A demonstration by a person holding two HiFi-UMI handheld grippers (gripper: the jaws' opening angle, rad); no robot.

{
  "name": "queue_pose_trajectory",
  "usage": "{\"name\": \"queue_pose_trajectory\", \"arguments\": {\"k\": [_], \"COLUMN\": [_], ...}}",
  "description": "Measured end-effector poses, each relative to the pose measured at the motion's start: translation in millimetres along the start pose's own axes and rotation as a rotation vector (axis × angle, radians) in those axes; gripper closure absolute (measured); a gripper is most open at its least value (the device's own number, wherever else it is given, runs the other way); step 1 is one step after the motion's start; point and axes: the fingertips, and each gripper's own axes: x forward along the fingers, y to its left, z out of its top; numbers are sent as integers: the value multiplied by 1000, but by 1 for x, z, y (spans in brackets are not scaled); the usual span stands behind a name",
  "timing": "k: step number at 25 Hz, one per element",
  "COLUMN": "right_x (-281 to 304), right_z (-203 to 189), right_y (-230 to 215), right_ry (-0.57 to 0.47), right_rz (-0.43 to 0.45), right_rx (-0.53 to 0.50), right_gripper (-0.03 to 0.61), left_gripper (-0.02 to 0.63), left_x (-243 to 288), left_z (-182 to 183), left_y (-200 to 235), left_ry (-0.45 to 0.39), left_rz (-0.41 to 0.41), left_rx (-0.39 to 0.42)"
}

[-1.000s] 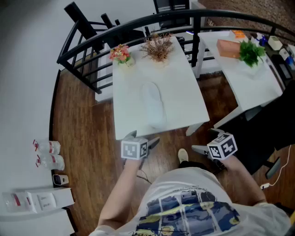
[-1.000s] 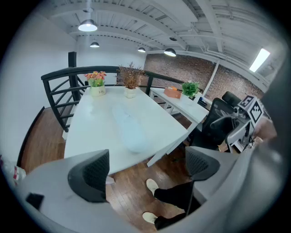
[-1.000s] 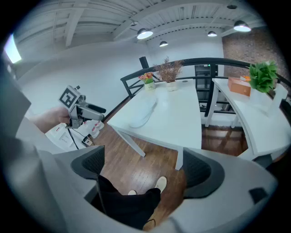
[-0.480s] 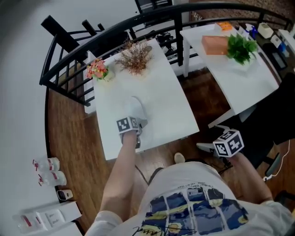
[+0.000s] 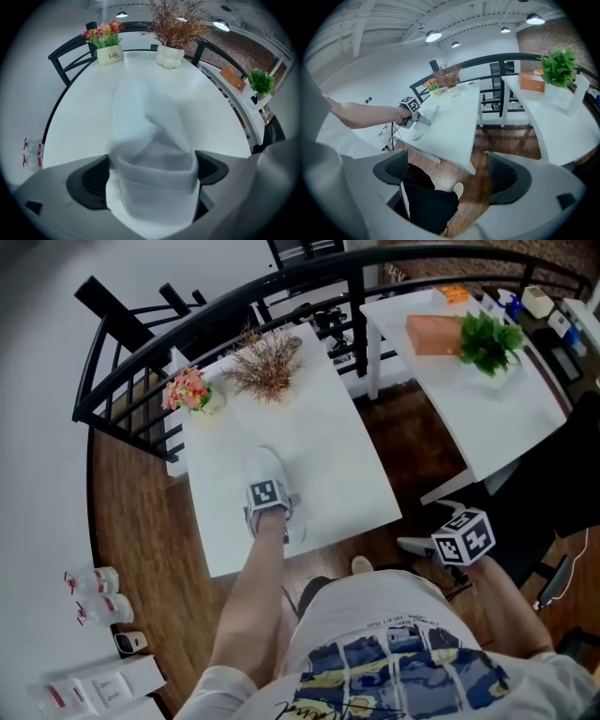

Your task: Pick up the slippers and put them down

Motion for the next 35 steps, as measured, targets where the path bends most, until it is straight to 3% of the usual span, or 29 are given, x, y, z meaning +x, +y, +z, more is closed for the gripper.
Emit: {"name": "queue_pose_trajectory", "arguments": {"k": [2,11,17,29,35], "right_x": [2,20,51,102,121], "right_z": [4,13,22,-14,-67], "right_y": [2,26,86,331,461], "right_ry": [7,38,73,149,204], "right_rz": [12,101,185,338,389], "right_rx": [-9,-101,-245,-488,-582], "right_gripper": [25,37,37,37,37], "left_gripper": [160,169,169,170,170], "left_x": [-5,-49,-98,-209,-254], "left_z": [1,-21,-66,-262,-388], "left_y": [-5,17,67,258,362], "left_ry": [-7,-86,-141,-207,-221], "left_rz": [-26,-38,-51,-5,34], "left_rx": [0,-14,-48,-198,-287]}}
